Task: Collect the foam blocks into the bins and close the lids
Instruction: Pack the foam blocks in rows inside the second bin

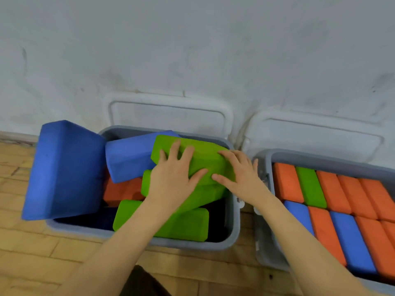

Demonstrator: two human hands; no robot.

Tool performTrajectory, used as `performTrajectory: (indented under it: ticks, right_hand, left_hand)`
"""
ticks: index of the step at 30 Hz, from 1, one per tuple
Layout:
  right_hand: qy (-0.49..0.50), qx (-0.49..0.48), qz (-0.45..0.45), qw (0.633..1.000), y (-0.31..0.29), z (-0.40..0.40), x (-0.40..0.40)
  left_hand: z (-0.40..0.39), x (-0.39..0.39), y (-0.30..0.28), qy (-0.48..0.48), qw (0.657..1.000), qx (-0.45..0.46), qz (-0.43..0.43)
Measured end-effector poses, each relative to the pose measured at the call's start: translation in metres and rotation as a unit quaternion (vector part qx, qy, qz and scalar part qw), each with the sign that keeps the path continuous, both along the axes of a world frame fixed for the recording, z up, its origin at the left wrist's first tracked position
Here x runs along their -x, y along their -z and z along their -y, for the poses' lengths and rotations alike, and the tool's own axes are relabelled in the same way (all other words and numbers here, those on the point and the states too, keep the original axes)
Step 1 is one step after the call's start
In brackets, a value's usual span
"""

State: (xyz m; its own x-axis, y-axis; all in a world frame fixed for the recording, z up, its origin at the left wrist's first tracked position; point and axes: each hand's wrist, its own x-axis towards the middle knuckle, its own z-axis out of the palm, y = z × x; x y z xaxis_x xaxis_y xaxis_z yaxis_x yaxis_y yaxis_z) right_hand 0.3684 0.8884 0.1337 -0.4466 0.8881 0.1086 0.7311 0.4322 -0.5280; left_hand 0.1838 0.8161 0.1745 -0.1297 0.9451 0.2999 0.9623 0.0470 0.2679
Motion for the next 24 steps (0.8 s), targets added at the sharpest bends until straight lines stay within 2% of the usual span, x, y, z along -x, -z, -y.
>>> performTrajectory:
  ticks: [3,7,13,16,20,24]
  right_hand:
    - [0.015,-0.047,-0.043,0.998,-0.012,0.003,0.0]
    - [0.042,-0.191,-0.019,0.98,-0.019,-0.002,-0.029]
    - [0.127,-0.208,-0.013,0.97,-0.014,-0.018,-0.087]
    - [0.163,-0.244,0.007,0.956,-0.005,-0.031,-0.113]
    - [0.211,-0.244,0.02,0.946,0.019,-0.045,-0.126]
    - [0.177,-0.22,0.023,0.959,0.059,-0.051,-0.118]
  left_hand:
    - [-0.003,0.006,-0.004,0.06,0.993,-0.096,-0.016]
    - [-0.009,-0.006,-0.008,0.102,0.981,-0.128,0.108]
    - [-0.045,-0.052,0.008,0.192,0.949,-0.112,0.222]
    - [-0.07,-0.074,0.015,0.213,0.951,-0.064,0.214]
    - [-0.098,-0.097,0.032,0.192,0.969,-0.04,0.153]
    - [-0.104,-0.094,0.07,0.133,0.988,0.02,0.08]
